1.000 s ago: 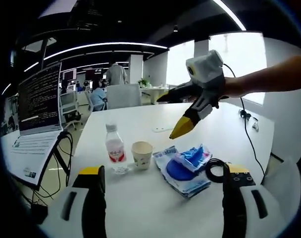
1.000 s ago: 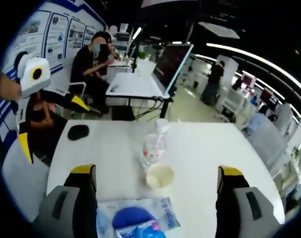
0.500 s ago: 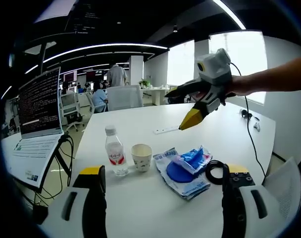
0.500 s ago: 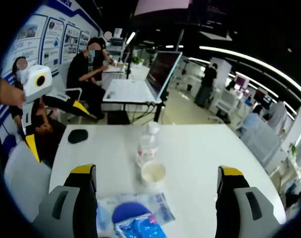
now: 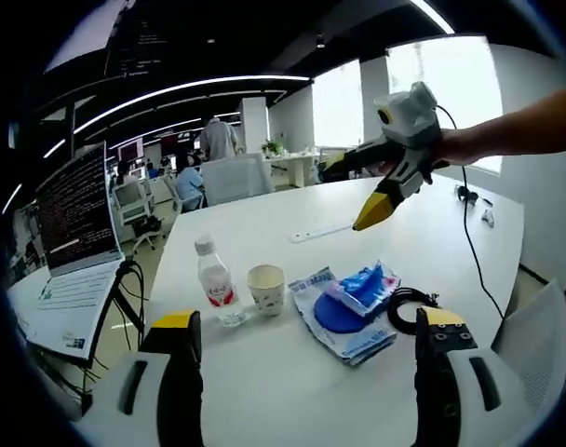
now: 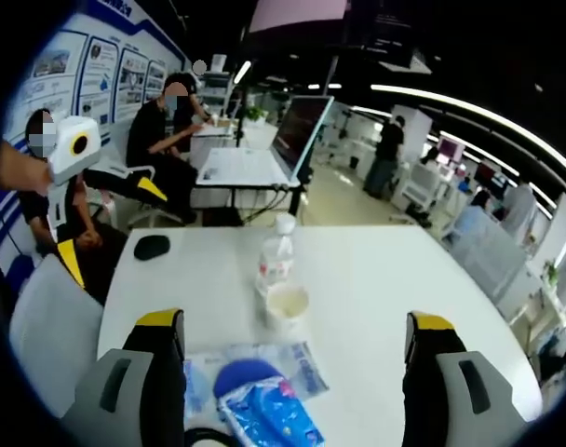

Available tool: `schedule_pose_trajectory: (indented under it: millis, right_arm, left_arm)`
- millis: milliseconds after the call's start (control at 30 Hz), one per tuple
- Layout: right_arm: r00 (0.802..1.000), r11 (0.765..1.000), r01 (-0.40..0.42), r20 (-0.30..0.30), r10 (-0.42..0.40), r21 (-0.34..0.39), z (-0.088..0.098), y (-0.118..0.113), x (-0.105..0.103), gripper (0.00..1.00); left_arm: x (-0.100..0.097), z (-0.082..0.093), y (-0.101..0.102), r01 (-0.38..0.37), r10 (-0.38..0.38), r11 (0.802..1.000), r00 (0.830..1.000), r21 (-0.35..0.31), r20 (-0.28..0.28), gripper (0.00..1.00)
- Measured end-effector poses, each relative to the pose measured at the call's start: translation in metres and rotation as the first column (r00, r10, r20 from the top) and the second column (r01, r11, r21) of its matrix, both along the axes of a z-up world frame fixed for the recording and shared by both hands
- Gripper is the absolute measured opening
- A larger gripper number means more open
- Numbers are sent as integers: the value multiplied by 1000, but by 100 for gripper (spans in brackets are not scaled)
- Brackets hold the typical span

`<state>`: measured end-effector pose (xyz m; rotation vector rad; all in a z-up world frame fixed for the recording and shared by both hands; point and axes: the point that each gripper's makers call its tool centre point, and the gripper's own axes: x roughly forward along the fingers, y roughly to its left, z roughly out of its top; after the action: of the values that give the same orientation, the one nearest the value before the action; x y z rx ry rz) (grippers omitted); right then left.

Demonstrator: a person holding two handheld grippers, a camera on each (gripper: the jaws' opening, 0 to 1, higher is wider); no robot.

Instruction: Arrange the tabletop items into an orderly group along one side of the table until the central work area is clear of visible clutter.

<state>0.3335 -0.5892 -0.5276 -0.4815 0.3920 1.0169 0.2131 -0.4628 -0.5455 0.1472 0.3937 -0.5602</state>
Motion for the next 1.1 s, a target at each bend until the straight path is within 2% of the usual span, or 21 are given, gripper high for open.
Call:
schedule_pose_trajectory:
  millis: [133, 300, 467, 800, 967, 1033, 1100]
  right_arm:
    - [1000, 1000, -11, 5, 11, -5, -2, -6, -5, 95]
    - [1000, 1000, -4, -2, 4, 22, -1, -17, -12, 95]
    - [1000, 1000, -5, 3, 5, 30, -3, -31, -19, 93]
    - [1000, 998, -18, 19, 17, 52, -3, -42, -28, 91]
    - [999, 999, -18, 29, 17, 39, -11, -55, -34, 84]
    - [998, 1000, -31, 57, 31, 4, -13, -63, -36, 80]
    - [997, 999, -35, 68, 35, 0, -13, -70, -38, 75]
  left_arm:
    - [-1, 3, -2, -26, 26, 1000, 1000, -3, -15, 95]
    - [-1, 5, -5, -60, 60, 998, 998, -12, -19, 93]
    - [-2, 5, -7, -82, 82, 997, 997, 11, -12, 91]
    - [-2, 2, -4, -175, 173, 984, 984, -38, -45, 90]
    - [0, 2, -5, -204, 201, 978, 978, -48, -50, 88]
    - [2, 3, -6, -209, 206, 977, 977, -52, -51, 87]
    - [4, 5, -10, -208, 206, 977, 977, -49, -49, 86]
